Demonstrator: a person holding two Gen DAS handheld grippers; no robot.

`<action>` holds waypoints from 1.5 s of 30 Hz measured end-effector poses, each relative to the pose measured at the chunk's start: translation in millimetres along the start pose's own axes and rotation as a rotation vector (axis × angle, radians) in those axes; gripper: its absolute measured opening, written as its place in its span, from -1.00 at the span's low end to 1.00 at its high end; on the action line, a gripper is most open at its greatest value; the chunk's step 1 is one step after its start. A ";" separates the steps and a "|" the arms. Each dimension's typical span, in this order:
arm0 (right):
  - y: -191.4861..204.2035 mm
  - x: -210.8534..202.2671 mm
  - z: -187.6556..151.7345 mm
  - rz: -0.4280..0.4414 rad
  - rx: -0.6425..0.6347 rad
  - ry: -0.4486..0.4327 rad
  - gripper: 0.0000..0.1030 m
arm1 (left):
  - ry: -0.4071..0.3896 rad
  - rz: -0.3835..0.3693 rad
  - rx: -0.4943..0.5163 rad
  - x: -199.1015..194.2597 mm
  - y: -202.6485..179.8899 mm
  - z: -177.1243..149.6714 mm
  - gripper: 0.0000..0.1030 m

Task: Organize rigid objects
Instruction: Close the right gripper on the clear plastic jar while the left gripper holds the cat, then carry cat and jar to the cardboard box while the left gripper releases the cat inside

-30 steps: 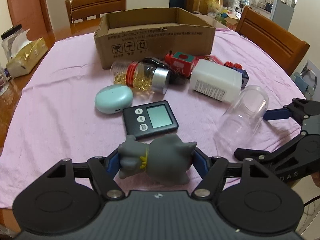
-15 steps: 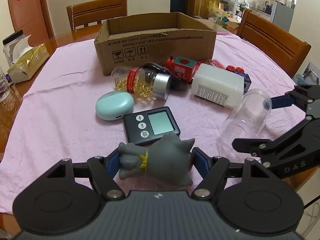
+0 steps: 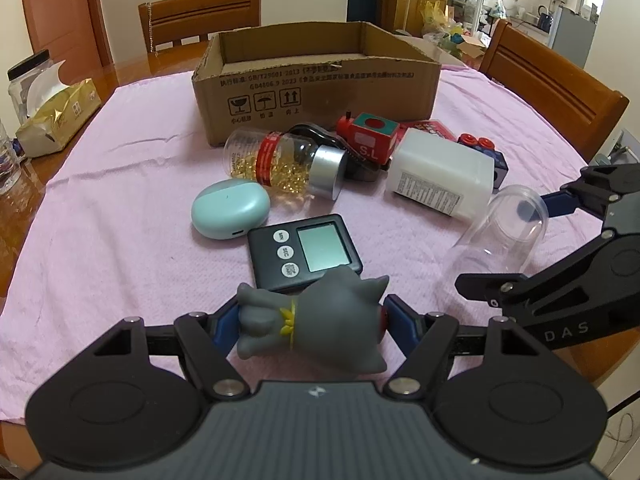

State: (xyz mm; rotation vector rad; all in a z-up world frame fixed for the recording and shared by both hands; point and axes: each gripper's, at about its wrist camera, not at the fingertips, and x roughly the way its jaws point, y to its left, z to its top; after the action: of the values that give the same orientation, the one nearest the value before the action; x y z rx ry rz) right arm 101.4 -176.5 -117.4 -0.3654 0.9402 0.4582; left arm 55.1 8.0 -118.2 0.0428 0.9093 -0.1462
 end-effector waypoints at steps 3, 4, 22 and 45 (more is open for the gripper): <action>0.1 0.1 1.8 0.000 -0.003 0.022 0.81 | 0.023 -0.002 0.000 1.1 0.1 3.1 0.40; 0.0 0.2 2.3 -0.002 -0.004 0.030 0.81 | 0.031 -0.003 0.003 1.9 0.0 4.6 0.39; -17.4 -34.5 44.7 0.074 0.000 0.065 0.81 | 0.136 -0.177 0.176 -34.0 28.1 65.5 0.38; -56.8 -37.0 160.3 0.064 0.017 -0.099 0.81 | -0.039 -0.167 0.248 3.6 59.0 235.3 0.38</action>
State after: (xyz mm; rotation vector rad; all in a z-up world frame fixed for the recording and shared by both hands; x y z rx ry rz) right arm 222.1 -154.0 5.9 -0.2946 0.8607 0.5220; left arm 250.0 42.7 21.9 0.1942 0.8516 -0.4136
